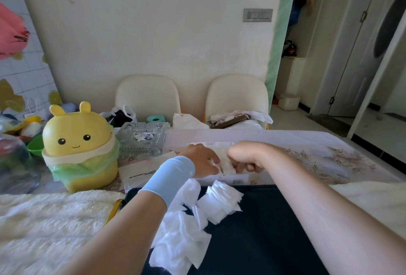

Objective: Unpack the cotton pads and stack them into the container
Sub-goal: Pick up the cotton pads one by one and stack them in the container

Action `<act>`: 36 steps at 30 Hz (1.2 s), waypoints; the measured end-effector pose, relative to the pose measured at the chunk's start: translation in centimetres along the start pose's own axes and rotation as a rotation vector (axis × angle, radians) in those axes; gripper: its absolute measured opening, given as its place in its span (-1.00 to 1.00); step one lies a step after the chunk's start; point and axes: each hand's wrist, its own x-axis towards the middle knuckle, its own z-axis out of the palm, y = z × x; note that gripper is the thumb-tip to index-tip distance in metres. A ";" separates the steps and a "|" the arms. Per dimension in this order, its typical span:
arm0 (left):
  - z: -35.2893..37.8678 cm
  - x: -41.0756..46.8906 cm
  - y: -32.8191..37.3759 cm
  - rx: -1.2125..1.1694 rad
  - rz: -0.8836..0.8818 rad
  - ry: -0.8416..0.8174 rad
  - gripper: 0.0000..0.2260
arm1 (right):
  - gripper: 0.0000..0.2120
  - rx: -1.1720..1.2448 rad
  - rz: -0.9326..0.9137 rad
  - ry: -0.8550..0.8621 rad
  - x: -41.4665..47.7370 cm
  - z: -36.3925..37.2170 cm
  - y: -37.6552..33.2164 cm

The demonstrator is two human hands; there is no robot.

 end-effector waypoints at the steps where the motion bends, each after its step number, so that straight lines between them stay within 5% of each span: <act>1: 0.2 0.0 -0.1 -0.010 -0.001 0.008 -0.70 | -0.93 0.015 -0.007 -0.009 -0.1 0.5 0.1; 5: 0.3 -0.2 -0.1 -0.028 -0.006 0.033 -0.70 | -0.93 -0.068 -0.054 0.073 -0.4 1.2 0.4; 8: 0.1 -0.2 0.0 -0.089 -0.018 0.073 -0.69 | -0.94 -0.239 -0.144 0.420 -0.7 1.0 1.4; 11: 0.6 -0.1 0.1 -0.017 -0.017 0.143 -0.66 | -0.75 -0.412 -0.324 0.636 -0.2 1.8 2.2; 16: 1.7 0.8 0.2 0.217 -0.060 0.032 -0.52 | -0.37 -0.491 -0.430 0.286 1.7 3.3 3.1; 23: 3.4 1.1 -1.0 0.165 -0.032 0.055 -0.50 | -0.40 -0.574 -0.381 0.120 3.3 4.5 2.2; 29: 1.4 -0.4 -0.5 -0.019 -0.032 0.097 -0.52 | -0.39 -0.386 -0.472 0.244 1.1 3.6 2.3; 33: -0.1 -2.9 -0.5 -0.123 0.002 0.259 -0.65 | -0.69 -0.185 -0.605 0.506 -1.3 2.6 3.5; 36: -0.8 -5.0 -0.3 -0.199 -0.012 0.322 -0.81 | -0.76 -0.167 -0.568 0.470 -3.7 2.8 3.9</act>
